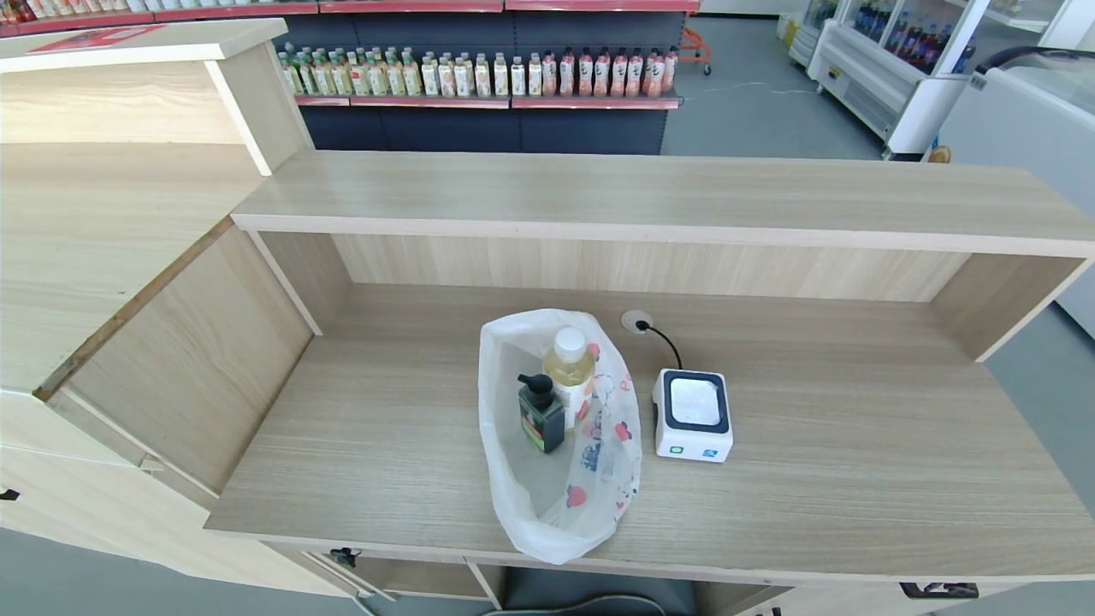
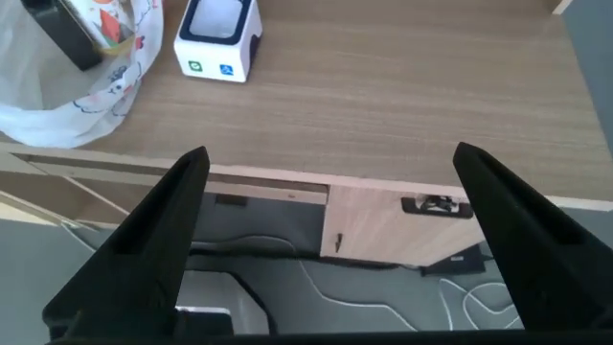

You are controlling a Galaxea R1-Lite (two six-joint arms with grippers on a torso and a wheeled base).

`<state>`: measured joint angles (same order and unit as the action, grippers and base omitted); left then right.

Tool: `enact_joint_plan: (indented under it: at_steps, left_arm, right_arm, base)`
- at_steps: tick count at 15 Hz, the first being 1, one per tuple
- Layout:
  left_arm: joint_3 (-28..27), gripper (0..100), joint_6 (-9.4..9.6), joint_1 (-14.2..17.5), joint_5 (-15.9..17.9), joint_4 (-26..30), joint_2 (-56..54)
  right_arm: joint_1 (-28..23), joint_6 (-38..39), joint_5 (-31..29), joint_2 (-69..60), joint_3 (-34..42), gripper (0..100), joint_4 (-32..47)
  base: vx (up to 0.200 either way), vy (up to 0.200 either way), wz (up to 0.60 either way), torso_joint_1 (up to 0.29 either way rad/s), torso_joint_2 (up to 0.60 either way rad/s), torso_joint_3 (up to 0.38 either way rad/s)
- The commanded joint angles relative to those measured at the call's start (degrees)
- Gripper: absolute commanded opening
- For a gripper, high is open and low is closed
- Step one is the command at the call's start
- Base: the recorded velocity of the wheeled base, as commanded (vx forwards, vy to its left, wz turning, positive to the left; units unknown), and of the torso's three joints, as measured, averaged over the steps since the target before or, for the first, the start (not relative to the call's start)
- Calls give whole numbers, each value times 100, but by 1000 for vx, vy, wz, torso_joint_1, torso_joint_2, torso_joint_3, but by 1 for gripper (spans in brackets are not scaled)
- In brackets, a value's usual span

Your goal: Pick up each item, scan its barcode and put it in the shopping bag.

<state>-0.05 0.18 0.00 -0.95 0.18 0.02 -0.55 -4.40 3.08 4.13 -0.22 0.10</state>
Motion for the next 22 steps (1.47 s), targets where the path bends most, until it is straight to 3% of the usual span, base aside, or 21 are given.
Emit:
enact_joint_plan:
  at_steps: [1,13,17,22]
  left_arm:
    - [-4,100,-1,0,-2,-1,-2]
    - [-4,100,-45,0,-2,-1,15]
    - [-4,100,131,0,-2,-1,-2]
    - [-4,100,131,0,-2,-1,-2]
  right_arm:
    - [20,-105,26,-413,22,100,17]
    - [20,62,8,-413,22,100,17]
    - [20,71,-1,-413,22,100,17]
    - [20,62,-1,-413,22,100,17]
  base:
    - [0,0,0,0,0,0]
    - [0,0,0,0,0,0]
    - [0,-200,0,2,2,5]
    - [0,-200,0,1,3,1]
